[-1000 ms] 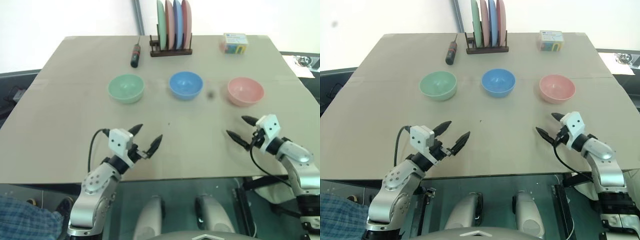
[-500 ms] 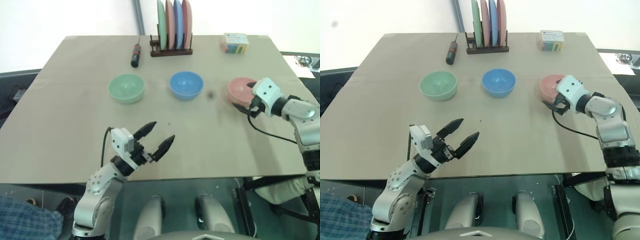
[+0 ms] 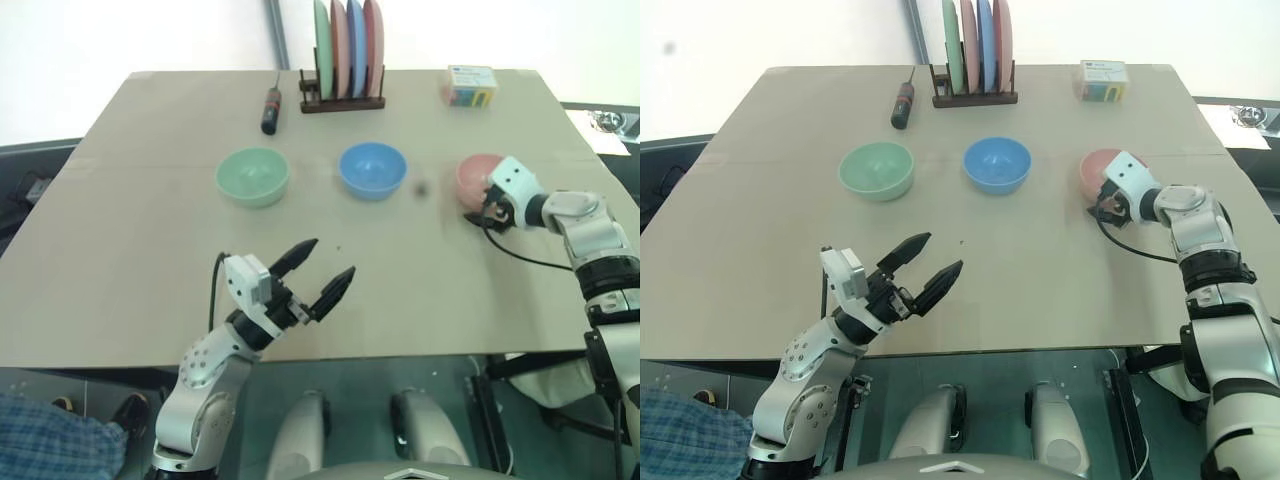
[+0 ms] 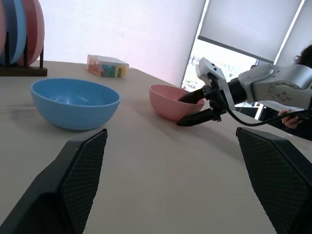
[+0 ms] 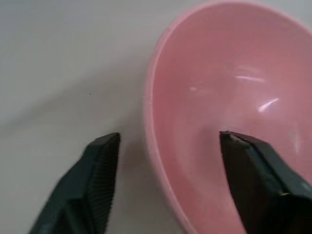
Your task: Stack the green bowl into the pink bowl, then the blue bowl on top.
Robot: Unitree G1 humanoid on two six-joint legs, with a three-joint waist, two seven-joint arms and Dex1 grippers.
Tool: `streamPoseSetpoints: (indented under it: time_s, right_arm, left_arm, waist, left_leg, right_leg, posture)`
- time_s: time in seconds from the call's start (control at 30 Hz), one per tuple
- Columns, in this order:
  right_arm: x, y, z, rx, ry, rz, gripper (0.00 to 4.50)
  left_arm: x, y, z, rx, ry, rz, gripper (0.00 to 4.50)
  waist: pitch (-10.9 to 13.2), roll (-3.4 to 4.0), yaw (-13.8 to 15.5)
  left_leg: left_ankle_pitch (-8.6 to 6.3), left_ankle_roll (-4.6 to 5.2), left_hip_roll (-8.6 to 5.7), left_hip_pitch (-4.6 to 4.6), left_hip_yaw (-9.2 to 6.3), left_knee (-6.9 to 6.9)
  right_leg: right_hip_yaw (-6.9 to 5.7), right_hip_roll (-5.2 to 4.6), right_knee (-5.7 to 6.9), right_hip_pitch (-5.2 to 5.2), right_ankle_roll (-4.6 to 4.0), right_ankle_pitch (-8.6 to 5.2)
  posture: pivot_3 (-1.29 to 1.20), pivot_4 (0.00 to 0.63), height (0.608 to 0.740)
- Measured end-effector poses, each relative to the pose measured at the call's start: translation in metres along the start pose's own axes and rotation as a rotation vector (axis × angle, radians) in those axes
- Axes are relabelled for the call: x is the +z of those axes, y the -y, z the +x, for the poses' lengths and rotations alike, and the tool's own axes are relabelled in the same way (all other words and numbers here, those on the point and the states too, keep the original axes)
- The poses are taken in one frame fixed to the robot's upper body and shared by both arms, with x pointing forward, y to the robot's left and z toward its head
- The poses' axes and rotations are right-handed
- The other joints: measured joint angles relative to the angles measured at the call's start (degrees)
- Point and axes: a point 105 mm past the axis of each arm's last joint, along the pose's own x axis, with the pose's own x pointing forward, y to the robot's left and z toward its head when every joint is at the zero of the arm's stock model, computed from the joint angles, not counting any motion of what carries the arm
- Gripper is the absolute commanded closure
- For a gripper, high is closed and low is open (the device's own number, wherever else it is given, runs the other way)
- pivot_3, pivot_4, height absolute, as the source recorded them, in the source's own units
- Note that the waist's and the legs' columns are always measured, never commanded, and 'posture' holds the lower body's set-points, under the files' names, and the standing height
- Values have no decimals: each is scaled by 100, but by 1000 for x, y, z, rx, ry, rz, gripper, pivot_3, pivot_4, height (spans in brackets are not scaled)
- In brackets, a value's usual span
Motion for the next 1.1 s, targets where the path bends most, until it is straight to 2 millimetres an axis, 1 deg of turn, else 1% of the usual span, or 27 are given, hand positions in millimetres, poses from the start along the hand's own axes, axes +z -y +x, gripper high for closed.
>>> streamPoseSetpoints:
  time_s: [0.03, 0.07, 0.1, 0.13, 0.17, 0.3, 0.43, 0.5, 0.67, 0.77, 0.83, 0.9, 0.97, 1.0, 1.07, 1.1]
  right_arm:
    - [3, 0, 1, 6, 5, -14, 2987]
    - [6, 0, 1, 10, 8, -25, 3322]
    - [8, 2, 1, 14, 13, -41, 3790]
    - [9, 2, 1, 16, 13, -45, 4034]
    - [9, 1, 2, 21, 13, -61, 4481]
    - [10, -4, 3, 51, 10, -97, 4481]
    - [24, -18, -1, 140, 46, -173, 4481]
    - [34, -31, -9, 202, 75, -216, 4481]
    - [67, -76, -36, 388, 150, -345, 4481]
    - [83, -108, -47, 480, 191, -412, 4481]
    - [89, -129, -51, 528, 206, -469, 4481]
    - [92, -146, -50, 554, 211, -534, 4481]
    - [92, -170, -45, 587, 222, -588, 4481]
    - [92, -187, -39, 616, 231, -625, 4481]
    - [91, -192, -36, 618, 229, -643, 4481]
    - [94, -193, -31, 587, 231, -670, 4481]
  left_arm:
    - [0, 0, 0, 0, 1, 1, 0]
    - [0, 0, 0, 0, 2, 3, 0]
    - [0, 0, -1, 2, 3, 6, 0]
    - [0, 0, -1, 2, 2, 7, 0]
    - [-1, 0, -2, 6, -3, 7, 0]
    - [-2, 0, -3, 12, -6, 5, 0]
    - [-3, 1, -4, 10, -7, 5, 0]
    - [-4, 1, -4, 10, -12, 6, 0]
    - [-4, 0, -6, 11, -19, 12, 0]
    - [-3, -1, -4, 4, -16, 19, 0]
    - [-1, -1, -2, -2, -11, 25, 0]
    - [-1, -1, -2, -6, -14, 30, 0]
    - [-1, -2, -1, -9, -19, 32, 0]
    - [-2, -3, -1, -9, -24, 32, 0]
    - [-2, -4, -1, -10, -25, 33, 0]
    - [-3, -4, -1, -9, -28, 34, 0]
  waist:
    - [0, 0, -1]
    - [0, 0, -1]
    - [0, 0, -1]
    - [0, 0, -1]
    - [0, 0, -2]
    - [0, 0, -1]
    - [1, 2, -2]
    - [1, 2, 6]
    - [1, 3, 17]
    - [1, 2, 15]
    - [1, 2, 17]
    - [0, 0, 19]
    - [-1, -2, 14]
    - [-1, -2, 9]
    - [-1, -2, 14]
    - [-2, -3, 19]
  left_leg:
    - [0, 1, 0, 0, 0, 0]
    - [0, 1, 0, 0, 0, 0]
    - [0, 1, 0, 1, 0, 0]
    - [0, 1, 0, 1, 0, 0]
    - [0, 1, 0, 1, -1, 0]
    - [-1, 1, 0, 1, 0, 0]
    - [-1, 1, 0, 1, -1, 0]
    - [-1, 1, 0, -1, -3, 0]
    - [-1, 2, 1, -1, -5, 0]
    - [-1, 2, 1, 1, -5, 1]
    - [-1, 2, 1, 1, -5, 3]
    - [-2, 2, 1, 0, -5, 4]
    - [-1, 2, 2, 0, -6, 4]
    - [-1, 2, 2, 0, -5, 4]
    - [-1, 2, 1, -2, -6, 5]
    - [-1, 2, 1, -1, -6, 7]
  right_leg:
    - [0, 0, 0, 0, 0, 0]
    - [0, 0, 0, 0, 0, 0]
    - [0, 0, 0, 0, 0, 0]
    - [0, 0, 0, 0, 0, 0]
    - [0, 0, 0, 0, 0, 0]
    - [0, 0, 1, 0, 0, 0]
    - [-1, 0, 2, -1, 1, 0]
    - [-1, 0, 1, -1, 1, 0]
    - [-4, 0, 1, -1, 2, -1]
    - [-4, 0, 2, -1, 2, -2]
    - [-5, 0, 2, -1, 2, -3]
    - [-5, 0, 2, -1, 3, -3]
    - [-7, 0, 2, -2, 3, -3]
    - [-6, 0, 2, -2, 3, -3]
    - [-6, 0, 2, -2, 2, -3]
    - [-7, 0, 2, -1, 2, -3]
  posture:
    - [0, 150, 740]
    - [0, 150, 740]
    - [0, 150, 740]
    - [0, 150, 740]
    - [0, 150, 740]
    - [0, 150, 740]
    - [0, 150, 740]
    - [0, 150, 740]
    - [0, 150, 740]
    - [0, 150, 740]
    - [0, 150, 740]
    - [0, 150, 740]
    - [0, 150, 740]
    - [0, 150, 740]
    - [0, 150, 740]
    - [0, 150, 740]
